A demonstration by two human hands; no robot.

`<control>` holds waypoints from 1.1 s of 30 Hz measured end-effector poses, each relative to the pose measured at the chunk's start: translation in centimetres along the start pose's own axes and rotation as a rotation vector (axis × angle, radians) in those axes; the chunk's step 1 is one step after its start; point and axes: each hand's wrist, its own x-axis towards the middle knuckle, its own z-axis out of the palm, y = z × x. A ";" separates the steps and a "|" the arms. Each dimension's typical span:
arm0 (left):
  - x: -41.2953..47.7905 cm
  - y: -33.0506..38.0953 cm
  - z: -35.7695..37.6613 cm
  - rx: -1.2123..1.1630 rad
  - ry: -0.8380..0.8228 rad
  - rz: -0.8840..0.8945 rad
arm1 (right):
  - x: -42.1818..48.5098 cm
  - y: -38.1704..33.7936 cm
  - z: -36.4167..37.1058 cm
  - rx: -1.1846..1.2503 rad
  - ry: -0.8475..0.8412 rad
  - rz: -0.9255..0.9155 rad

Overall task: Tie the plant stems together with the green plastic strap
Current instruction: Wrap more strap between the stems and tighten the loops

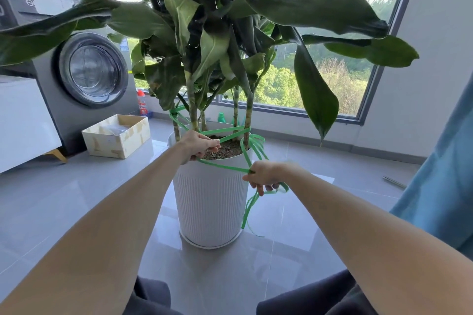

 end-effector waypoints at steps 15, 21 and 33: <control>-0.5 -1.3 -2.7 0.301 0.173 0.117 | -0.5 0.1 -0.2 -0.012 -0.235 0.251; -0.9 -1.7 -3.6 0.440 0.210 0.204 | -0.3 -0.8 0.4 -0.069 -0.266 0.232; -0.6 -2.4 -4.1 0.448 0.238 0.206 | 0.2 -3.1 0.3 0.191 -0.273 -0.005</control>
